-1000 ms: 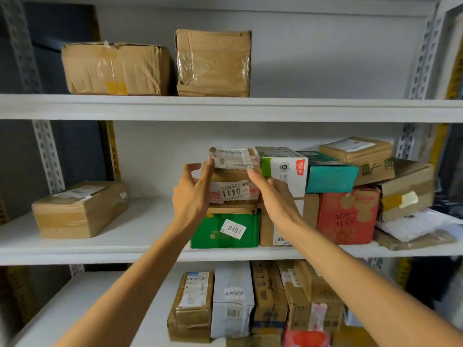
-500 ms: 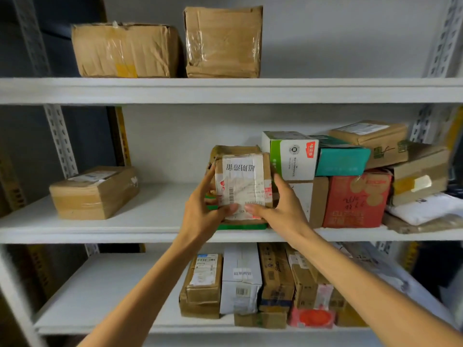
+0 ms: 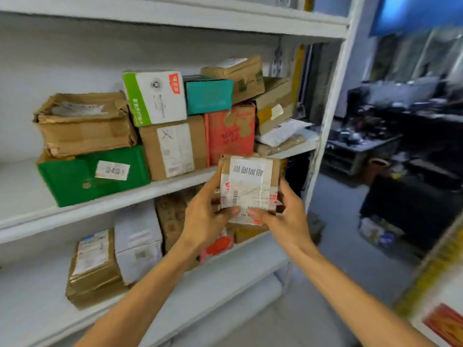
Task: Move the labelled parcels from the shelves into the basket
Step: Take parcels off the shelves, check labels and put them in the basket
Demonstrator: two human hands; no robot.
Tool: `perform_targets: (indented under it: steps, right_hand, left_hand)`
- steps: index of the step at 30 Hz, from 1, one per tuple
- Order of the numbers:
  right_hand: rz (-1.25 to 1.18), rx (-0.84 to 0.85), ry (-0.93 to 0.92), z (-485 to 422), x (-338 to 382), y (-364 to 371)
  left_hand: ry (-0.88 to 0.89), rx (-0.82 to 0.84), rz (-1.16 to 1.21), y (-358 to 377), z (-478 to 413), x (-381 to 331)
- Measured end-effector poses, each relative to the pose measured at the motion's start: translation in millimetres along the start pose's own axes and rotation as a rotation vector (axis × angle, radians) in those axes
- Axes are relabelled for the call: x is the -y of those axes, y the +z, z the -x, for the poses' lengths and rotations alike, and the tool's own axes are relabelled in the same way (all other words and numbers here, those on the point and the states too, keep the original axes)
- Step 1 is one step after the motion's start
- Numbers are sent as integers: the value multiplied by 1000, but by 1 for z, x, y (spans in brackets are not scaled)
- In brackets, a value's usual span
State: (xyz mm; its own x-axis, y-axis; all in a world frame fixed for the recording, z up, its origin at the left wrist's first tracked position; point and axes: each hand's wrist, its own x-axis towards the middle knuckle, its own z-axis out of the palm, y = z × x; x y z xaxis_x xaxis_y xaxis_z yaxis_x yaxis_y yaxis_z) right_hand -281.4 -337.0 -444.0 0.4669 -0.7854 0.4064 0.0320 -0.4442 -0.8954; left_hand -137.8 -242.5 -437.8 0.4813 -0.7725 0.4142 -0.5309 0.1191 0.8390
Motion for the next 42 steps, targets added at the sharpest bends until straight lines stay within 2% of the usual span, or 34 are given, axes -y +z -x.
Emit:
perform_targets:
  steps: [6, 11, 14, 17, 20, 24, 28, 37, 42]
  right_hand:
    - [215, -366, 115, 62, -23, -142]
    - [377, -721, 231, 162, -7, -241]
    - [462, -936, 304, 226, 8, -279]
    - [511, -1170, 310, 291, 25, -297]
    - [508, -1386, 350, 347, 38, -306]
    - [542, -1556, 451, 404, 41, -331]
    - [509, -1705, 450, 446, 39, -357]
    - [549, -1973, 486, 529, 13, -408]
    - [445, -2114, 606, 560, -17, -435]
  left_hand:
    - [130, 410, 238, 158, -5, -35]
    - [241, 762, 356, 282, 45, -94]
    - [295, 955, 421, 337, 92, -134]
    - [422, 1144, 453, 380, 145, -170]
    - [427, 1358, 490, 409, 199, -199]
    - [458, 1542, 574, 448, 261, -226]
    - [484, 1697, 609, 490, 309, -250]
    - [568, 1998, 557, 582, 405, -283]
    - [530, 2208, 493, 638, 455, -281]
